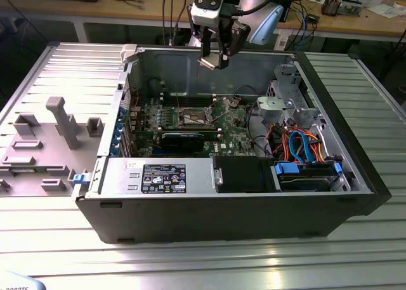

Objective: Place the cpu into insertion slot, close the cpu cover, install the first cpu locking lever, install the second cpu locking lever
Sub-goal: 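Place the cpu into insertion slot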

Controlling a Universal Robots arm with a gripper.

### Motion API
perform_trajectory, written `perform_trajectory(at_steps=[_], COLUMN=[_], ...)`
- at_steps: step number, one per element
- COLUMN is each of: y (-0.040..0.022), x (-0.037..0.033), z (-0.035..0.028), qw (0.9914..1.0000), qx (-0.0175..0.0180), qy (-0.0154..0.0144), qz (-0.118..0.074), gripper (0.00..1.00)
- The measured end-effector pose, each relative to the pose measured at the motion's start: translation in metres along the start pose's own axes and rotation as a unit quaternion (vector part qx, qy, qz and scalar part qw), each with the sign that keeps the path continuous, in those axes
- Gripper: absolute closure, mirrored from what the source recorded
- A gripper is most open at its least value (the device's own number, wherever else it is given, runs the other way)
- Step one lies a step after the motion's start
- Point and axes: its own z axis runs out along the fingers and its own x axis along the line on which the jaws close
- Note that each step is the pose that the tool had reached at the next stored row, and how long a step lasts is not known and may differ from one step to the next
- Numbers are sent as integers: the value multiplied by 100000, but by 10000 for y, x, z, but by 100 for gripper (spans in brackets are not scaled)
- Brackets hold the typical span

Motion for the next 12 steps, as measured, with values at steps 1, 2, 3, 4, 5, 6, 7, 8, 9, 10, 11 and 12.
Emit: perform_trajectory(at_steps=[1,2,3,4,5,6,7,8,9,10,11,12], y=[0,0,0,0,0,0,0,0,0,0,0,0], x=[0,0,0,0,0,0,0,0,0,0,0,0], z=[0,0,0,0,0,0,0,0,0,0,0,0], qw=[100000,100000,100000,100000,99999,99993,99978,99969,99961,99945,99923,99910], qx=[0,0,7,9,10,11,17,23,20,26,29,31], qy=[0,1,-13,-19,-30,-70,-120,-144,-161,-188,-220,-236], qz=[2,7,90,190,375,1158,2088,2493,2798,3304,3915,4238], gripper=[46,46,46,46,46,46,46,46,46,46,46,46])
